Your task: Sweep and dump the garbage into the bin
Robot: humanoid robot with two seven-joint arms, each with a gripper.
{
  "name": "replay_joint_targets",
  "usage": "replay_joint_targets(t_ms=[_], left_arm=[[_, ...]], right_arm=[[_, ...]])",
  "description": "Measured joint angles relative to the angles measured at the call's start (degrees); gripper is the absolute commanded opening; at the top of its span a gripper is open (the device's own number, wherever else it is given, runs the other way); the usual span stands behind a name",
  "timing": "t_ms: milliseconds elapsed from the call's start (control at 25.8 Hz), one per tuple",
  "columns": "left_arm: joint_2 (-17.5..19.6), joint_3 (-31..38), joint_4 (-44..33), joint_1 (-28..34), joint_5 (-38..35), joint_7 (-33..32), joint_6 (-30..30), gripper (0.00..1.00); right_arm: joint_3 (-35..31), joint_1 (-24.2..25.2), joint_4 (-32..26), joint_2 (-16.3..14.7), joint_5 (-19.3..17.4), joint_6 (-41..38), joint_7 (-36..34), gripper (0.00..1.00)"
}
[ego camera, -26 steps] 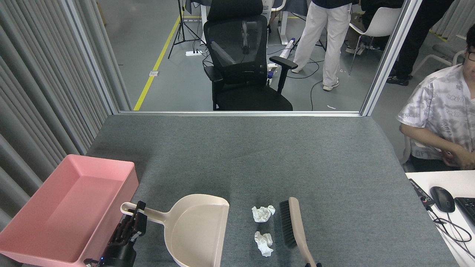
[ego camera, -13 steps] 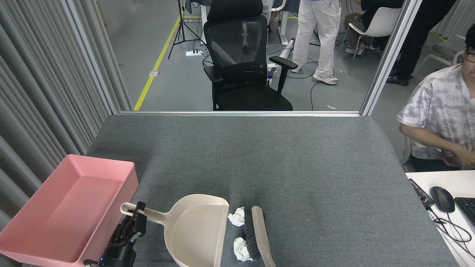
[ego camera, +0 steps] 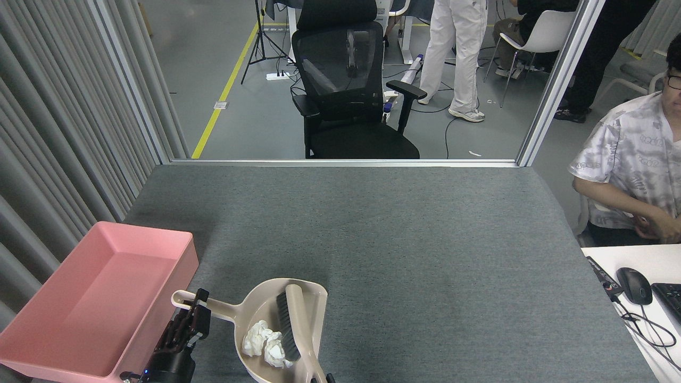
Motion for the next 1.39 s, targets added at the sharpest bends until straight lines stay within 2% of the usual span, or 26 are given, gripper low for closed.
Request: replay_joint_targets(t_ms=[271,542,697,891,1084,1394], left_arm=[[-0.1,0.0,0.0,0.0,0.0,-0.1,0.0,0.48],[-0.1,0.0,0.0,0.0,0.0,-0.1,0.1,0.48],[0.0,0.0,0.0,0.0,0.0,-0.1,0.1,0.48],[-0.1,0.0,0.0,0.0,0.4,-0.6,0.1,0.48],[-0.4,0.5,-1.0,0.0,2.8,-4.8,0.0,0.49],[-0.2,0.7,-8.6,1.4,10.8,-10.5,2.2,0.49]], right_arm=[[4.4,-1.7,0.2,1.1,-0.3,0.3,-3.7,0.00],[3.0,-1.0,-3.6,0.0,-0.2,2.6,-8.8,0.00],[-1.5,1.0,-6.2,-1.4,-0.2,4.6,-11.5,0.00],[-11.0,4.2,-7.5,-3.2,-0.3,5.4,-11.9,0.00],[-18.7,7.1,-7.6,-4.8,-0.4,3.5,-11.2,0.00],[-21.0,8.5,-7.0,-5.6,-0.5,2.3,-11.1,0.00]])
